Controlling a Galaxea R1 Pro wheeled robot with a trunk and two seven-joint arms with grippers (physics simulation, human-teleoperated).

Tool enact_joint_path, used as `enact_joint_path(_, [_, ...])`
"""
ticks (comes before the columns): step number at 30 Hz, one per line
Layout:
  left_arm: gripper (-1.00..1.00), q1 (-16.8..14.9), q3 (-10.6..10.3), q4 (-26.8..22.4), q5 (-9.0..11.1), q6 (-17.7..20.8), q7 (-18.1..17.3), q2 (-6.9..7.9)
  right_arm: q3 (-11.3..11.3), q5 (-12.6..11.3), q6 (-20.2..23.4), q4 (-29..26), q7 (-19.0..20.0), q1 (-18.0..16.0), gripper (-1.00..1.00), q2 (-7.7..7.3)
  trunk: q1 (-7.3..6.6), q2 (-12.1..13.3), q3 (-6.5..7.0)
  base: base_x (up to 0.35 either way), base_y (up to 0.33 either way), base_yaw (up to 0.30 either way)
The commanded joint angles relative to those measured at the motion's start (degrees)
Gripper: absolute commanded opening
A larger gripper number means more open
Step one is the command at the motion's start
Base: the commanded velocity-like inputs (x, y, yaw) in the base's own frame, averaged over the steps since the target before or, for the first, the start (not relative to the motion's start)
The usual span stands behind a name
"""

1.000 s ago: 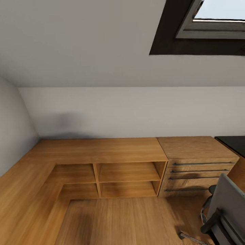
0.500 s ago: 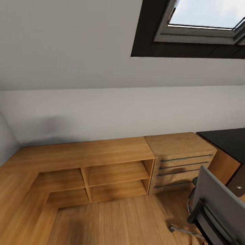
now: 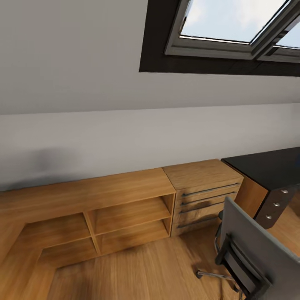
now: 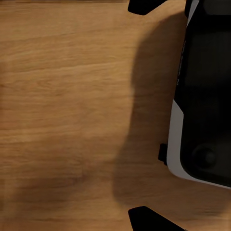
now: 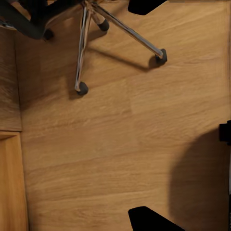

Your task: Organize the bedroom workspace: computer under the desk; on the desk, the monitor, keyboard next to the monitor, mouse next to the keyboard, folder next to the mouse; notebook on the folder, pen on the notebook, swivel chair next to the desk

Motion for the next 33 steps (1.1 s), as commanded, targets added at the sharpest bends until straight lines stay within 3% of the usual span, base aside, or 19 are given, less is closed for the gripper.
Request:
enact_joint_path(1, [1.00, 0.01, 0.29, -0.10, 0.23, 0.00, -0.28, -0.05, 0.48, -0.18, -0.17, 0.13, -0.26, -0.07, 1.00, 0.02, 0.04, -0.12, -0.10, 0.000, 0.000, -0.269])
enact_joint_path(21, [1.00, -0.01, 0.29, -0.09, 0.23, -0.10, -0.28, -0.05, 0.48, -0.19, -0.14, 0.13, -0.26, -0.06, 1.00, 0.03, 0.04, -0.12, -0.01, 0.000, 0.000, -0.083])
enact_joint_path(33, [1.00, 0.01, 0.29, -0.09, 0.23, -0.14, -0.28, -0.05, 0.48, -0.21, -0.13, 0.13, -0.26, -0.07, 1.00, 0.01, 0.04, -0.12, 0.08, 0.000, 0.000, -0.218])
